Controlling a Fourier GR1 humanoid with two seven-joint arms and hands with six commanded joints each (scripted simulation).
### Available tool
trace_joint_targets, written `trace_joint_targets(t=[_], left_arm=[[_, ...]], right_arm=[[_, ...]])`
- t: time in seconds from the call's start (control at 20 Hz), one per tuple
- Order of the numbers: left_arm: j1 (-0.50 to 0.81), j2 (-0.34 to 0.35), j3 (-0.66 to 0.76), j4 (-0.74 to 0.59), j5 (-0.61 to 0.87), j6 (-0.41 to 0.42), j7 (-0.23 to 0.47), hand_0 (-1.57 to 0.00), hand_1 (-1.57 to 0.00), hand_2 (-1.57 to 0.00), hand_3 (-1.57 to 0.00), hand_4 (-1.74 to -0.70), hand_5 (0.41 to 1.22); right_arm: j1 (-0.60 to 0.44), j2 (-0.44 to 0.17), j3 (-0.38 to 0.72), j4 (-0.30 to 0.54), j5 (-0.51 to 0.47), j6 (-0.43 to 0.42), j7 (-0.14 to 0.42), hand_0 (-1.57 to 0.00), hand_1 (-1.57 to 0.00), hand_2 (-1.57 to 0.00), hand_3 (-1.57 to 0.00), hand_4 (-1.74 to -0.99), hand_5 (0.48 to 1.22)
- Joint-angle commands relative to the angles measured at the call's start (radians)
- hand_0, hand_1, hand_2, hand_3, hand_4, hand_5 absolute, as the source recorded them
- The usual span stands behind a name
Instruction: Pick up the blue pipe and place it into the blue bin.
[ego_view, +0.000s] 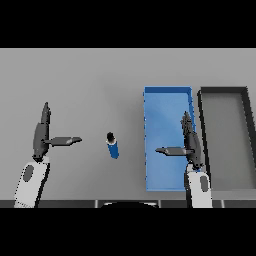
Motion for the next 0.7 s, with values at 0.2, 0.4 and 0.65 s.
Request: trace_joint_targets(t=[0.2,0.4,0.65], left_arm=[[-0.019,-0.009,-0.004,0.013,-0.005,0.005,0.002,0.0,0.0,0.0,0.0,-0.97,0.594],[-0.01,0.142,-0.064,0.018,-0.007,-0.252,-0.098,0.0,0.0,0.0,0.0,-0.97,0.596],[-0.017,0.185,-0.083,0.025,-0.003,-0.346,-0.136,0.0,0.0,0.0,0.0,-0.97,0.593]], right_arm=[[-0.019,-0.009,-0.012,0.016,-0.008,0.003,0.007,0.0,0.0,0.0,0.0,-1.21,0.594],[0.017,-0.142,0.074,-0.037,0.161,0.042,-0.095,0.0,0.0,0.0,0.0,-1.198,0.589],[0.04,-0.177,0.093,-0.069,0.195,0.057,-0.091,0.0,0.0,0.0,0.0,-1.187,0.585]])
